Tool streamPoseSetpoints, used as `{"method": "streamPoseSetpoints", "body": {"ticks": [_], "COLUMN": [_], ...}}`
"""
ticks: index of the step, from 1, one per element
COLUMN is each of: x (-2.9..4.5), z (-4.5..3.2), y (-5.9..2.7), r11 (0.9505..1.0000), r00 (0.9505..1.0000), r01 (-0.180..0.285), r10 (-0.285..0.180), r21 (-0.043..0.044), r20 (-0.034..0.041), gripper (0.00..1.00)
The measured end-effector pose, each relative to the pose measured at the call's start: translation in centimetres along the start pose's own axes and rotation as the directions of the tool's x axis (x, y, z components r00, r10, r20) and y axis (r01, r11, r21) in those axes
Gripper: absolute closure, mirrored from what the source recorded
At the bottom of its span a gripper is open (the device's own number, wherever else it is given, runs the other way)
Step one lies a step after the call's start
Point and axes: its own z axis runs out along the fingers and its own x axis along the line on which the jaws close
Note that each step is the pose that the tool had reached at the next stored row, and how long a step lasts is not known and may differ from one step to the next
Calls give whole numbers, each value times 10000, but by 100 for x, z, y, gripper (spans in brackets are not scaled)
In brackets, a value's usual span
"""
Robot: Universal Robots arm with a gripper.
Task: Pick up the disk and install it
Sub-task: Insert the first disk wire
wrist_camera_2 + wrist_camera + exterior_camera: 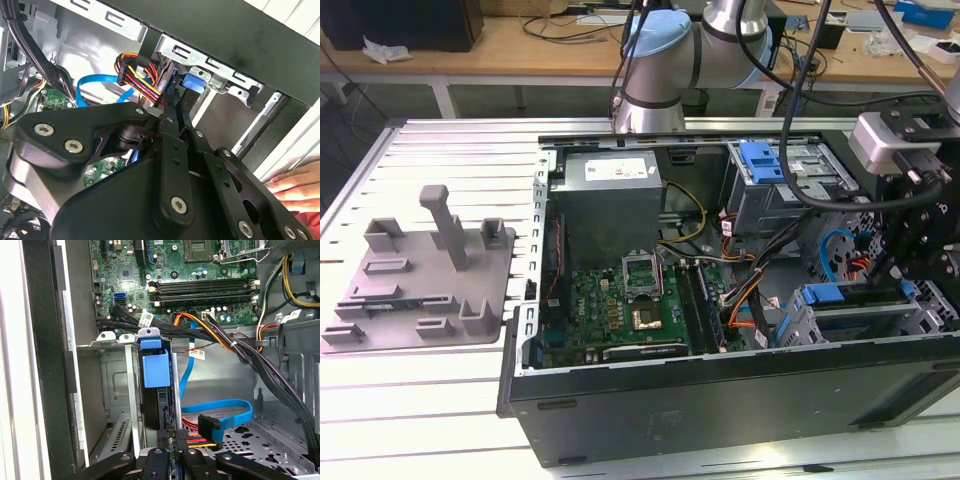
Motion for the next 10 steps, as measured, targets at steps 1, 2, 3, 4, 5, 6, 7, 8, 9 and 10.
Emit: {"method": "streamPoseSetpoints", "body": {"ticks": [1, 2, 3, 4, 5, 6, 7, 8, 9, 10], "x": [3, 5, 8, 10, 13, 13, 14, 15, 16, 16], "z": [-1, -1, -1, -1, -1, -1, -1, -1, -3, -3], "y": [0, -1, -1, 0, 0, 1, 4, 9, 19, 27], "r11": [10000, 10000, 10000, 10000, 10000, 10000, 10000, 10000, 10000, 10000], "r00": [10000, 10000, 10000, 10000, 10000, 10000, 10000, 10000, 10000, 10000], "r01": [2, 3, 5, 7, 13, 18, 23, 30, 37, 41], "r10": [-2, -3, -5, -7, -13, -18, -23, -30, -37, -41], "r21": [0, 0, 0, 0, 0, 1, 2, 1, 1, 0], "r20": [-1, -1, 0, 0, 0, -1, -1, 0, -2, -1], "gripper": [84, 84, 84, 84, 84, 84, 84, 84, 84, 84]}}
